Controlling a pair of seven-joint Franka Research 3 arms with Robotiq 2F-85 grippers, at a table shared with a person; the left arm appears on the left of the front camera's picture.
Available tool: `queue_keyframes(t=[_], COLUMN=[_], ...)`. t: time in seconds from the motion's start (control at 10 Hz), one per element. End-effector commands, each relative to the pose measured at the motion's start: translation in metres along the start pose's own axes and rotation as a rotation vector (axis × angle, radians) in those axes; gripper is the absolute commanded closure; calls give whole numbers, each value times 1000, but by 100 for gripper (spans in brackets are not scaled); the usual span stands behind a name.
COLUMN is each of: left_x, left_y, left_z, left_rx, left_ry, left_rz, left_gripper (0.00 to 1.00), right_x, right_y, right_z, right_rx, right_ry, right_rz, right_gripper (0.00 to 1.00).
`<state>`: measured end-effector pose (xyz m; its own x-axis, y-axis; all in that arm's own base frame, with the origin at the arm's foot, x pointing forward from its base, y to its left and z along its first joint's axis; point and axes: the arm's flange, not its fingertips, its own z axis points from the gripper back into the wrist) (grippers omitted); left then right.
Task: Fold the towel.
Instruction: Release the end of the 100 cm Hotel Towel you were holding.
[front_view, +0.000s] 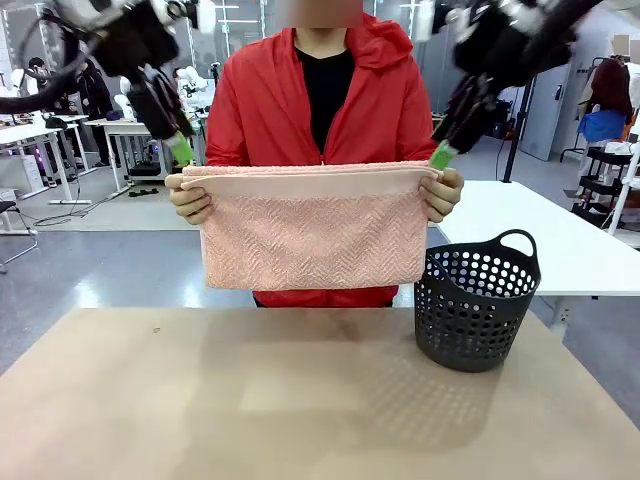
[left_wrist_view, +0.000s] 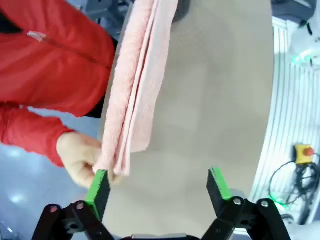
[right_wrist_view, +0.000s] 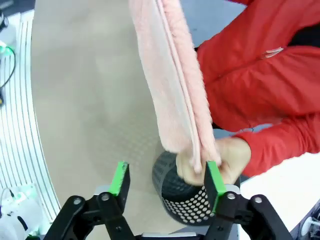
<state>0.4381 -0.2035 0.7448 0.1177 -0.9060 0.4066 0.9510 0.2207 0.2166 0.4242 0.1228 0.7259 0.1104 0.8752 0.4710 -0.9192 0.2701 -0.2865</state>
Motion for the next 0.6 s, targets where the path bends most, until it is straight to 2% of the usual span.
queue_keyframes(t=[0.0,0.1,0.3,0.4,0.5], left_x=[-46,-70,-102,-109,-113], left_y=[-18,-19,-22,-24,-24], left_z=[11,19,26,28,29], left_rx=[43,90,112,109,119], left_ry=[-22,-5,-32,-57,-58], left_rz=[215,357,490,502,536], left_gripper=[0,0,0,0,0], right_x=[-41,-64,-97,-103,-102], right_y=[1,-5,-11,-10,-9], right_z=[15,27,39,40,39], right_rx=[-31,-85,-68,-65,-70], right_ry=[-55,-48,-102,-106,-92], right_rz=[-156,-269,-465,-511,-501], right_gripper=[0,0,0,0,0])
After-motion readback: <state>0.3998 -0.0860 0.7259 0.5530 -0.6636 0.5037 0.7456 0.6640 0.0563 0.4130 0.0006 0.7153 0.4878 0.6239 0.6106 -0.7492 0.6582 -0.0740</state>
